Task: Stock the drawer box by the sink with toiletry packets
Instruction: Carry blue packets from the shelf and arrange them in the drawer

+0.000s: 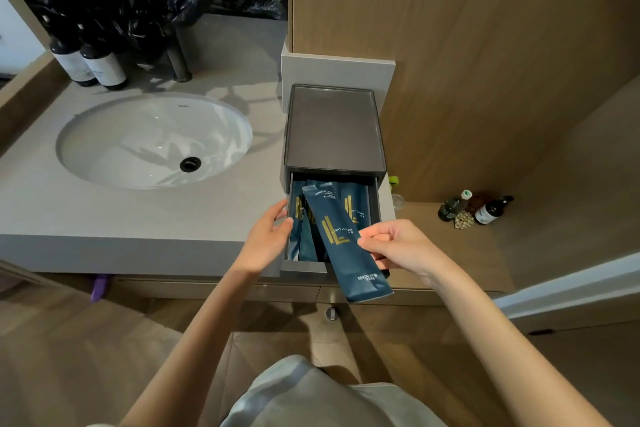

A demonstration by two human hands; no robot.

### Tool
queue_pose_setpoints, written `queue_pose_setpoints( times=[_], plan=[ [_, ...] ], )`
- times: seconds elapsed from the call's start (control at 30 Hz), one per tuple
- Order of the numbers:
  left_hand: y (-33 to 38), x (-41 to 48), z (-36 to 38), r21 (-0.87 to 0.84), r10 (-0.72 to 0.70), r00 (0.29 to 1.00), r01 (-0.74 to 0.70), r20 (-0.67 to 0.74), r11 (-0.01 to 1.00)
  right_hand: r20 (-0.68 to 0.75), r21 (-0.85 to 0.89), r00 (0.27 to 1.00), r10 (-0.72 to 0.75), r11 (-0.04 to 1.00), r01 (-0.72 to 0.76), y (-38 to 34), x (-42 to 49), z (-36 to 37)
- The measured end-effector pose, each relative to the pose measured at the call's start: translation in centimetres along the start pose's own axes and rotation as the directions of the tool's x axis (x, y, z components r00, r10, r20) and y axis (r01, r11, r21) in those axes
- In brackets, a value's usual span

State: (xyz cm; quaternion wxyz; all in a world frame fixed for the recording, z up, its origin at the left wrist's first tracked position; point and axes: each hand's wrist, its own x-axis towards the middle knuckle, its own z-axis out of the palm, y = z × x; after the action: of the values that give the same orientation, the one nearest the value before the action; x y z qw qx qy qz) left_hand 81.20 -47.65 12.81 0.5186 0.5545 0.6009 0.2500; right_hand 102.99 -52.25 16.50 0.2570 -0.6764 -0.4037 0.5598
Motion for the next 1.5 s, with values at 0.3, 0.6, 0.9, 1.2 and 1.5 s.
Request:
queue_pose_setpoints(
  times=[0.3,0.6,0.9,1.2,1.5],
  plan=[
    [-1.1,-0.1,-0.7,-0.051,-0.017,1.000,0.017,0.014,0.999,-0.161,-0.074,0.983,-0.093,0.994,0.082,-0.8,5.0,4.7],
    [-1.5,-0.2,-0.8,0.058,-0.008,0.999,0.005,0.053,0.998,-0.293,-0.134,0.944,-0.152,0.984,0.117,-0.5,7.7,7.5],
    [-0.3,0.2,1.5,0.565,0.227,0.972,-0.219,0.057,0.795,0.010,-0.774,0.857,-0.516,0.538,0.333,1.2,7.3,4.2],
    [-0.8,1.9,2.6,0.883,0.236,0.967,-0.189,0.092,0.430,0.141,-0.908,0.902,-0.407,0.311,0.282,2.0,6.9,4.3],
    [-0.6,2.1,2.7,0.913,0.191,0.977,-0.159,0.092,0.375,0.117,-0.903,0.926,-0.358,0.349,0.250,1.9,6.8,4.3]
  ],
)
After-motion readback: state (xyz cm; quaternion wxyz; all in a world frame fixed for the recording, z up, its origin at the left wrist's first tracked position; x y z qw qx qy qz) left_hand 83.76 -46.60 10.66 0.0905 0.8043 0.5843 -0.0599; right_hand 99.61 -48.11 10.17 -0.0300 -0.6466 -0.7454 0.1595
